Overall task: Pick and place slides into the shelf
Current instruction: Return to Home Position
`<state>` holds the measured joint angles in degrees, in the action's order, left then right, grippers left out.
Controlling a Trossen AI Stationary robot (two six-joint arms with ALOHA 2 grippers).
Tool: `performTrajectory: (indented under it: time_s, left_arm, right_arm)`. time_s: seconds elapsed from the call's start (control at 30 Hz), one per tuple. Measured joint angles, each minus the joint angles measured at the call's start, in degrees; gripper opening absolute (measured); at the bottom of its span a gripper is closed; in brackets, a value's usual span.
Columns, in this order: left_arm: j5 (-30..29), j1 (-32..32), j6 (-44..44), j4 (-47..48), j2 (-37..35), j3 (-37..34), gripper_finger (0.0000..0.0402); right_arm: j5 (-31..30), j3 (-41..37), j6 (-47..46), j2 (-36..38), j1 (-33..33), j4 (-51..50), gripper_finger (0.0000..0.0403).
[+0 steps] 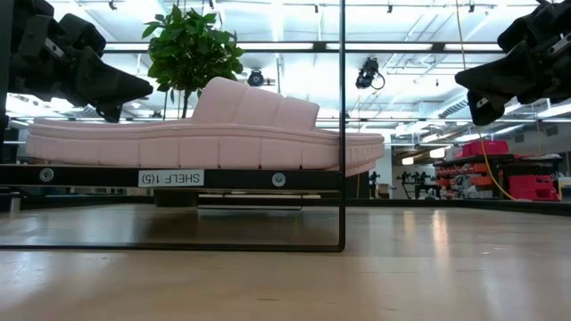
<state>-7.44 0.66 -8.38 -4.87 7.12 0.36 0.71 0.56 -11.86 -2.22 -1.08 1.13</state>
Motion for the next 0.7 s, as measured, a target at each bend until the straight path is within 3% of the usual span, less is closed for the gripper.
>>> performTrajectory:
  time_s: [0.7]
  left_arm:
    - [0.0, 0.01, 0.0, 0.01, 0.0, 0.0, 0.0052]
  right_arm:
    - [0.0, 0.02, 0.0, 0.0, 0.01, 0.0, 0.0013]
